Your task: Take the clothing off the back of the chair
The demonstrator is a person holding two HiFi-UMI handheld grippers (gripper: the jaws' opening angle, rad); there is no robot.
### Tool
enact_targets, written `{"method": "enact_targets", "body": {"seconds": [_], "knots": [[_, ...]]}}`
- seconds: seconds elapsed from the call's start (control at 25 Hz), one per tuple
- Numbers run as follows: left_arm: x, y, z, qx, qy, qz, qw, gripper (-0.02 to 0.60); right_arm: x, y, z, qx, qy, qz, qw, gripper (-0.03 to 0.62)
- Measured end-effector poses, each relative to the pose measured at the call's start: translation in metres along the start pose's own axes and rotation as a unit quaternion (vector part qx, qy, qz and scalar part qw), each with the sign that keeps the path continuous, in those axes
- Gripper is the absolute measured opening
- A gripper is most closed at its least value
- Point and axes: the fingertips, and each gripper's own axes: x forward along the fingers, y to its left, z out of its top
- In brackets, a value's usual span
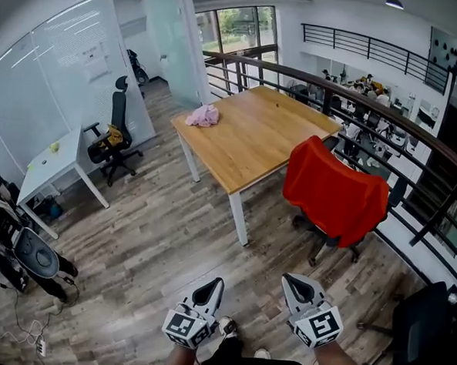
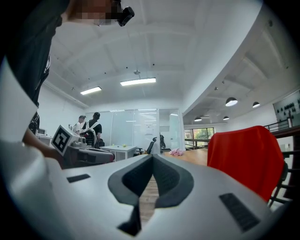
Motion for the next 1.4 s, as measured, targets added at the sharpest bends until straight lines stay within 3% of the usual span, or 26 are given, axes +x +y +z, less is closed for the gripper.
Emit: {"method": "enact_targets", "body": {"seconds": [0.52,0.76,1.04,1.4], "knots": [[0.064,0.100,-0.016,-0.040,0.026,-0.027,0.9985,0.015,0.105,-0.025,-0.009,0.011,0.014,-0.041,0.999,0.007],[0.084,0.149,-0.014,-0.039,0.034,-0.056,0.9971,0.015,0.155,-0.021,-0.006,0.010,0.020,-0.062,0.998,0.006],[0.108,0.195,-0.004,-0.043,0.030,-0.083,0.9951,0.015,0.183,-0.034,-0.006,-0.002,0.032,-0.133,0.991,0.008],[0.155,0.191,0.008,-0.030,0.021,-0.143,0.9891,0.015,0.172,-0.068,0.004,-0.001,0.027,-0.206,0.978,0.006]]}}
